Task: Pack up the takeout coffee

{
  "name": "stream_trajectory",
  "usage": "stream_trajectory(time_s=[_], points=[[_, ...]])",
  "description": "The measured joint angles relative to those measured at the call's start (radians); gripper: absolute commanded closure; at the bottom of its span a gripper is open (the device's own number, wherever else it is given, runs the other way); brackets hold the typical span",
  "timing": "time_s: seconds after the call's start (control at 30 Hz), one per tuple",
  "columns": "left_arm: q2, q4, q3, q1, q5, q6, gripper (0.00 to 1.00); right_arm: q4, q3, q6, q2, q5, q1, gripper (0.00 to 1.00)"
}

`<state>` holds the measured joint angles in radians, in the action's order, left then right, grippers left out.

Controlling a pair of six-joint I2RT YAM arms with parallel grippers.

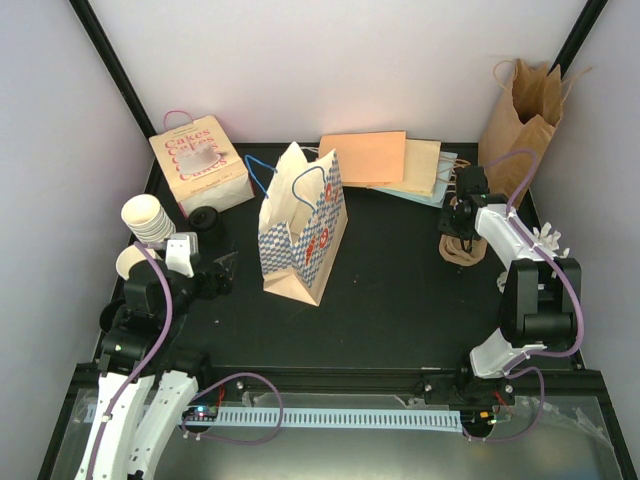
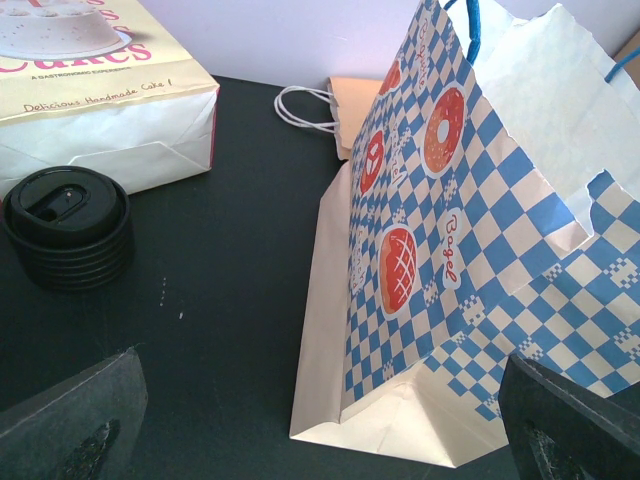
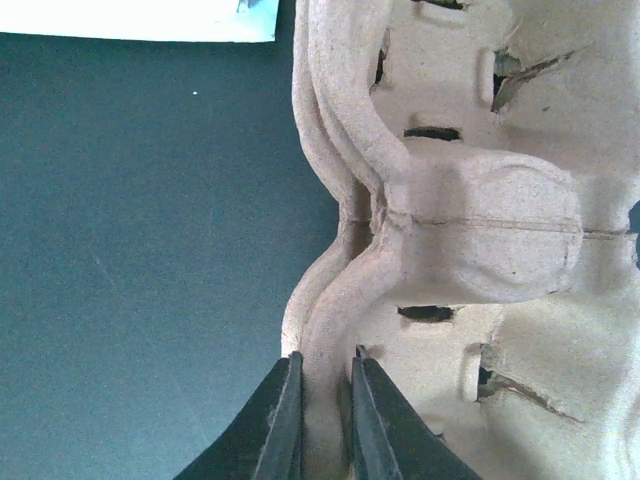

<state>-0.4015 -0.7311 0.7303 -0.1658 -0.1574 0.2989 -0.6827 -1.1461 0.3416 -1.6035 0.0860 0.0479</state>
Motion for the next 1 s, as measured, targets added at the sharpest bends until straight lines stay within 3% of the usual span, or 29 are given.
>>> stream_trajectory(time_s=[0.43, 0.6, 0.73, 1.0], points=[[0.000, 0.000, 0.000, 0.000, 0.000, 0.000, 0.01, 0.003, 0.000, 0.000, 0.000, -0.014, 0.000, 0.78], [0.000, 0.000, 0.000, 0.000, -0.001, 0.000, 0.01, 0.004, 0.000, 0.000, 0.000, -0.021, 0.000, 0.81], [0.000, 0.000, 0.000, 0.000, -0.001, 0.000, 0.01, 0.007, 0.000, 0.002, 0.000, -0.030, 0.000, 0.59], [0.000, 0.000, 0.000, 0.000, -0.002, 0.000, 0.01, 0.007, 0.000, -0.004, -0.018, -0.010, 0.002, 0.54]])
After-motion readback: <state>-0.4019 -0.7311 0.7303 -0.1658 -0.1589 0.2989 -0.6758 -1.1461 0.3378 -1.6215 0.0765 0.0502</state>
